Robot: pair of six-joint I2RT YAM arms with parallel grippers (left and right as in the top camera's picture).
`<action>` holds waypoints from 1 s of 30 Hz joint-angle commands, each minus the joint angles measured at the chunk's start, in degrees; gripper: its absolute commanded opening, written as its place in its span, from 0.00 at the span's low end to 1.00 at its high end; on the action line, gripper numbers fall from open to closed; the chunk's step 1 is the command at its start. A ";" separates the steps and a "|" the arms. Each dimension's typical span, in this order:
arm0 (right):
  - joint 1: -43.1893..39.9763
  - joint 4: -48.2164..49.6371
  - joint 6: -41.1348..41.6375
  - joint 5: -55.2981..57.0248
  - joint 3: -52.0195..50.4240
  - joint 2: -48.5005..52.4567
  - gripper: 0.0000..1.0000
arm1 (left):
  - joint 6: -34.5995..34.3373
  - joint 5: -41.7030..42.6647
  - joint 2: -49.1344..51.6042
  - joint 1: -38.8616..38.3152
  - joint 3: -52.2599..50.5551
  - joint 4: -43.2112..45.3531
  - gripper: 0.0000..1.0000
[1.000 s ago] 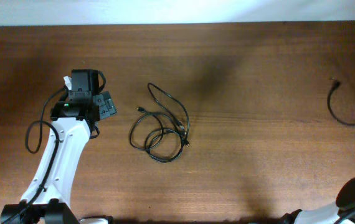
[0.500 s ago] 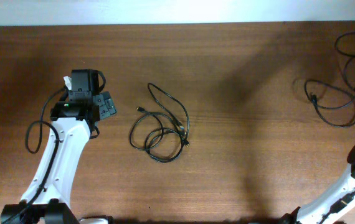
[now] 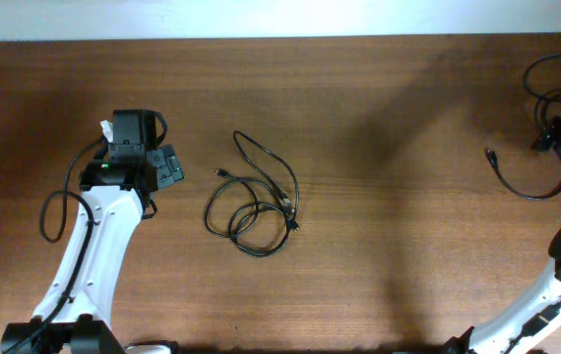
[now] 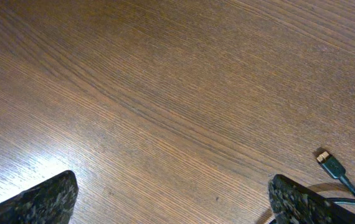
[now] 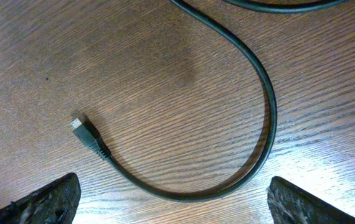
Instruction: Untangle cables
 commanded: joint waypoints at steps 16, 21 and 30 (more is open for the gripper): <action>0.09 -0.94 -0.13 -13.14 6.32 -11.93 0.95 | 0.68 -0.20 -0.39 -0.17 -0.02 0.15 0.99; 1.55 -1.60 -0.13 -13.09 6.34 -16.13 0.95 | 0.66 -0.20 -0.39 -0.17 -0.02 0.15 0.99; 16.20 -3.85 -0.13 -13.03 6.36 -16.92 0.95 | 0.68 -0.20 -0.39 -0.17 -0.02 0.15 0.99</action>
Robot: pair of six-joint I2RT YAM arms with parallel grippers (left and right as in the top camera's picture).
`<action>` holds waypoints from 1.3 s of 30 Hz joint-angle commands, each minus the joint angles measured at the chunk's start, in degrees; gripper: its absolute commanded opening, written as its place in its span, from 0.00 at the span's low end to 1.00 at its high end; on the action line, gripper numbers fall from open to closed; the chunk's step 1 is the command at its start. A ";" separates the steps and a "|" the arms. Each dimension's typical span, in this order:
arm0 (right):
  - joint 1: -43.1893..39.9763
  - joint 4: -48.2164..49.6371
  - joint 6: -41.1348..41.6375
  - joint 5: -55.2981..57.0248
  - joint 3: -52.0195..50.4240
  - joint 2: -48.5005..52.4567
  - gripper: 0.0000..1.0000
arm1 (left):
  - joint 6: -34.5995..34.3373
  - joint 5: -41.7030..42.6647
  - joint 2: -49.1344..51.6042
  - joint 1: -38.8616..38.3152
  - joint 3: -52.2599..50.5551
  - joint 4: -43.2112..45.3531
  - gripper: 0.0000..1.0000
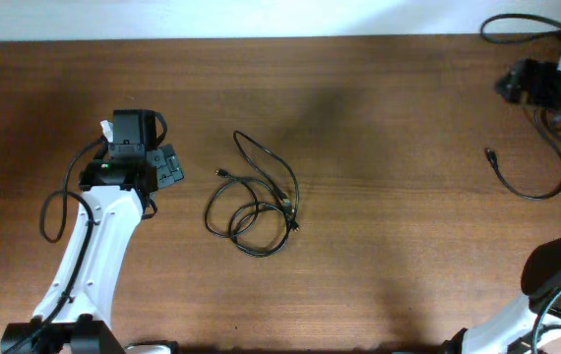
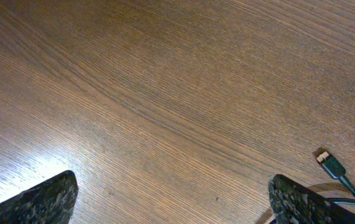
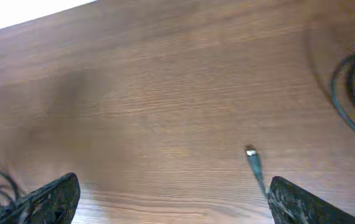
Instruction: Untangle cables
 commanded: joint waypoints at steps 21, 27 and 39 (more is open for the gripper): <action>30.88 -8.83 1.38 -0.96 1.25 -1.16 0.96 | 0.66 -0.20 -0.39 -0.17 -0.02 0.13 0.99; 38.62 -10.43 1.36 -0.94 1.25 -1.14 0.96 | 0.66 -0.20 -0.39 -0.17 -0.02 0.13 0.99; 47.06 -8.11 1.36 -0.72 1.09 2.91 0.96 | 0.66 -0.20 -0.39 -0.17 -0.02 0.13 0.99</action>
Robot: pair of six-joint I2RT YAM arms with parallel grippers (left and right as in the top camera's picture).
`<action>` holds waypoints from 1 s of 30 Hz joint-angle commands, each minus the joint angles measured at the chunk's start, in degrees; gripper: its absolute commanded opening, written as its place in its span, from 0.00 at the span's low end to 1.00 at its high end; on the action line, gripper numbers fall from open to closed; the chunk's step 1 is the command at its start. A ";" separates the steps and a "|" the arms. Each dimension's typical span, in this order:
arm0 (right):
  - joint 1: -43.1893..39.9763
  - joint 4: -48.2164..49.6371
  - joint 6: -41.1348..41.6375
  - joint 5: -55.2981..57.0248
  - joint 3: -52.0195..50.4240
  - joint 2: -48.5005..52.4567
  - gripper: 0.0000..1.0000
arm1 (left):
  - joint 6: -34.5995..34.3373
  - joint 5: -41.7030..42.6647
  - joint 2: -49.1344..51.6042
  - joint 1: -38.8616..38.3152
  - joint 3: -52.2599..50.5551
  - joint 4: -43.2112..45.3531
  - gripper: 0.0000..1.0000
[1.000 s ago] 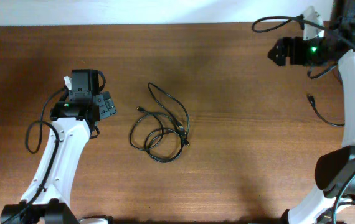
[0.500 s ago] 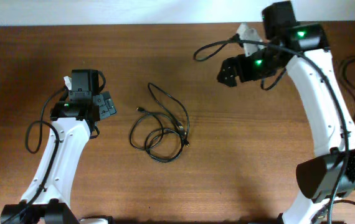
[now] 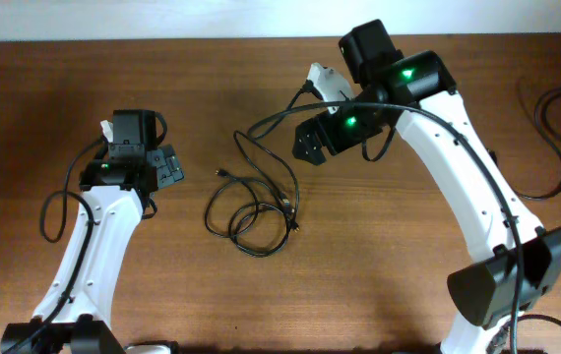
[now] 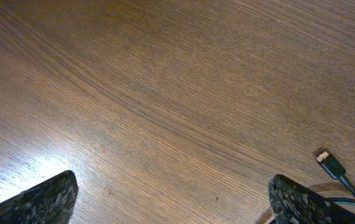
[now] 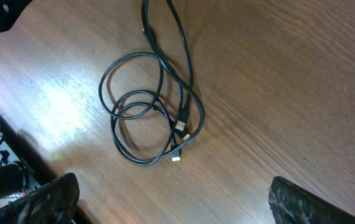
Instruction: Untangle cables
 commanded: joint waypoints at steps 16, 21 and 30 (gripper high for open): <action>5.20 6.03 0.04 -0.57 0.92 19.47 0.96 | 0.66 -0.20 -0.39 -0.17 -0.02 0.13 0.99; 5.22 8.74 0.04 -1.05 0.92 21.84 0.80 | 0.68 -0.20 -0.39 -0.17 -0.02 0.13 0.99; 5.22 10.21 0.04 -1.62 0.92 21.84 0.27 | 0.66 -0.20 -0.39 -0.17 -0.02 0.13 0.99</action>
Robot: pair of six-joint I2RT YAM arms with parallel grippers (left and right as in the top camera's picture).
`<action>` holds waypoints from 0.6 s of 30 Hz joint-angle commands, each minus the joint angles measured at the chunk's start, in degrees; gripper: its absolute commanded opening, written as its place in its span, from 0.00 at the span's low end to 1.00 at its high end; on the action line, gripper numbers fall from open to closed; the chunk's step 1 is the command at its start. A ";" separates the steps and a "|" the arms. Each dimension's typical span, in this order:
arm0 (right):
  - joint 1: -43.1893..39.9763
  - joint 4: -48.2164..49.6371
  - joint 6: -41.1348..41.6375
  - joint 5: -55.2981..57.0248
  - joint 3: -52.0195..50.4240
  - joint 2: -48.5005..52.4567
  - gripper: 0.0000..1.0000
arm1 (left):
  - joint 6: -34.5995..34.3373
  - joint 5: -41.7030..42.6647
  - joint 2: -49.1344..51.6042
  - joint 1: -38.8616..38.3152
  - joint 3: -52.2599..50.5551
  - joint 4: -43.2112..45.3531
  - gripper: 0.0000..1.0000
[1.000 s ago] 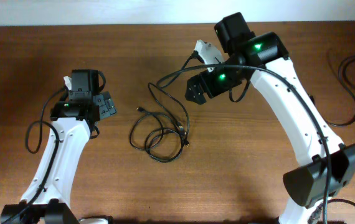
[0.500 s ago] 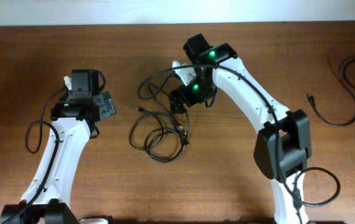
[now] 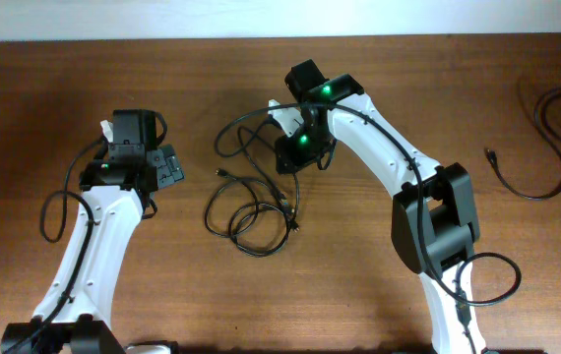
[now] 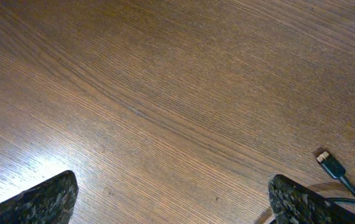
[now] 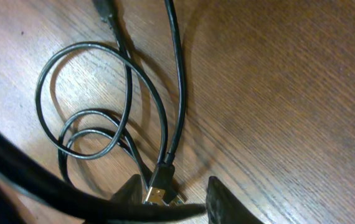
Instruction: Untangle cables
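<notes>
A tangle of thin black cables (image 3: 251,208) lies mid-table, looping around each other. Its two gold-tipped plugs (image 5: 160,188) lie side by side. My right gripper (image 5: 174,198) is low over the tangle's right side (image 3: 293,155). Its fingers stand on either side of those plugs, narrowed but still open, with a gap showing beside the right finger (image 5: 223,200). A thick black cable crosses the bottom of that view. My left gripper (image 4: 171,205) is wide open over bare wood, left of the tangle (image 3: 169,167). A loose plug (image 4: 331,164) lies near its right finger.
One black cable (image 3: 529,175) lies apart at the far right, with another by the right edge. The right arm (image 3: 389,138) arches across the table's middle from its base at the lower right. The table's far edge runs along the top.
My right gripper has moved left and down onto the tangle's plugs. Its jaws have narrowed from wide open to a small gap. The left arm and the tangle have not moved.
My right gripper was wide open over the separate cable at the far right. Then it was raised near the back right corner, then over the table's middle above the tangle. It now straddles the plugs. The left gripper stayed open beside the tangle throughout.
</notes>
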 commanded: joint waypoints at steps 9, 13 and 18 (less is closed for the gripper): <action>0.59 0.17 -0.33 -0.50 0.90 1.05 0.04 | 0.68 -0.20 -0.39 -0.17 -0.02 0.13 0.99; 0.57 -0.81 -0.33 -4.92 0.90 1.05 0.04 | 0.66 -0.20 -0.39 -0.17 -0.02 0.13 0.99; 0.52 -0.66 -0.31 -8.44 0.92 1.03 0.04 | 0.66 -0.20 -0.39 -0.17 -0.02 0.13 0.99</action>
